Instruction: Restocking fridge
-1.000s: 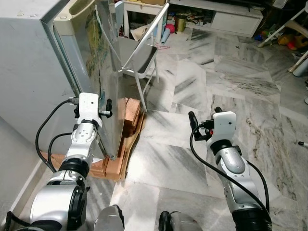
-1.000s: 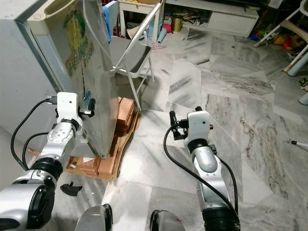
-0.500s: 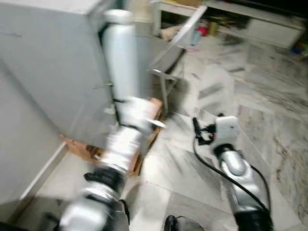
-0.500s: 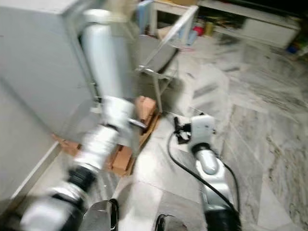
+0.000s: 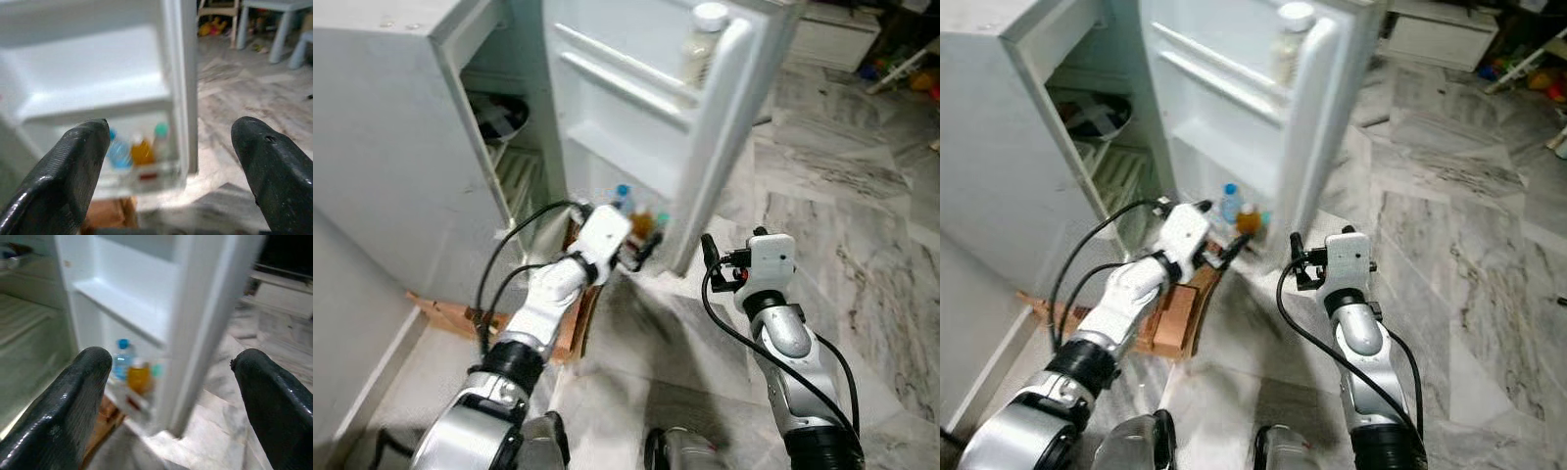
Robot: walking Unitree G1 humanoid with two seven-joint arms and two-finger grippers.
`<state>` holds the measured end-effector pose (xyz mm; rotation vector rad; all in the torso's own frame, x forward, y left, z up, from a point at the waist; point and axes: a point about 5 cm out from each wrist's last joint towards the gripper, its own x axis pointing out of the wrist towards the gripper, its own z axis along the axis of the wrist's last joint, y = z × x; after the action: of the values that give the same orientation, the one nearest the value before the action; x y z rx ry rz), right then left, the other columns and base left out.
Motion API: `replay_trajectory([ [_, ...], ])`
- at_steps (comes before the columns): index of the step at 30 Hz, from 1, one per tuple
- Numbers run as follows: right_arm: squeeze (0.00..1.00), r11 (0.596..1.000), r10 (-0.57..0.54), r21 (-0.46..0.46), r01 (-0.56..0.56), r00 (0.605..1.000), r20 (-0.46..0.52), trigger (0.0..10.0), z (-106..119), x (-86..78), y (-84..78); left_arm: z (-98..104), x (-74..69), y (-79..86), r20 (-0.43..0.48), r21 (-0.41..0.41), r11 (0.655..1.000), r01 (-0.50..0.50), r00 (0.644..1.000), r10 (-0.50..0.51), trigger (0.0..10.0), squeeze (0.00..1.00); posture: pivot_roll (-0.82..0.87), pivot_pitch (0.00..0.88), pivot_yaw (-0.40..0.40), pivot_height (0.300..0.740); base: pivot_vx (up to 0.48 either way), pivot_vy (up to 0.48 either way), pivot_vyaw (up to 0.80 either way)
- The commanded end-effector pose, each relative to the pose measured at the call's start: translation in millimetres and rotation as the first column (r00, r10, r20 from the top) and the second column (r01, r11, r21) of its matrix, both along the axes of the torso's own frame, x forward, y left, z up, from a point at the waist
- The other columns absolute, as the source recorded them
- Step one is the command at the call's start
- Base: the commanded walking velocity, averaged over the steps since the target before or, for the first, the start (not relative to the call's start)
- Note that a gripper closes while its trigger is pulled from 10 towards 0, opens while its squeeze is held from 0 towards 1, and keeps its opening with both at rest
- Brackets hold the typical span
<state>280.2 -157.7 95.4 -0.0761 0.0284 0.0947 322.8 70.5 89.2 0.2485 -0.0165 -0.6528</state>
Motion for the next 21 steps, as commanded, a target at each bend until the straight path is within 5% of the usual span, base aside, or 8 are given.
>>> replay_trajectory([
  [1, 0.0, 1.0, -0.007, 0.003, 0.007, 1.0, 0.026, 10.0, 5, 0.0, -1.2, -4, -1.5, 4.3, 0.007, 0.008, 1.0, -0.028, 1.0, 0.028, 10.0, 0.0, -0.03, 0.088, -0.041, 0.74, 0.0, 0.0, 0.0],
  [10, 0.0, 0.999, 0.015, 0.038, -0.016, 0.999, 0.032, 10.0, 4, -1.9, 2.0, -24, -19.4, 71.1, -0.05, -0.022, 0.954, -0.298, 0.954, 0.297, 10.0, 0.0, -0.04, 0.088, -0.042, 0.74, 0.0, 0.0, 0.0],
  [16, 0.0, 0.998, 0.038, 0.048, -0.039, 0.999, 0.03, 10.0, 3, -1.4, 6.2, -28, -38.3, 106.6, -0.084, -0.061, 0.882, -0.467, 0.883, 0.462, 10.0, 0.0, -0.04, 0.083, -0.044, 0.74, 0.0, -0.398, 0.0],
  [21, 0.0, 0.995, 0.069, 0.069, -0.072, 0.996, 0.053, 10.0, 8, 1.3, 12.9, -19, -45.5, 128.1, -0.07, -0.066, 0.829, -0.556, 0.831, 0.552, 10.0, 0.0, 0.0, 0.088, -0.053, 0.74, 0.0, -0.452, 0.7],
])
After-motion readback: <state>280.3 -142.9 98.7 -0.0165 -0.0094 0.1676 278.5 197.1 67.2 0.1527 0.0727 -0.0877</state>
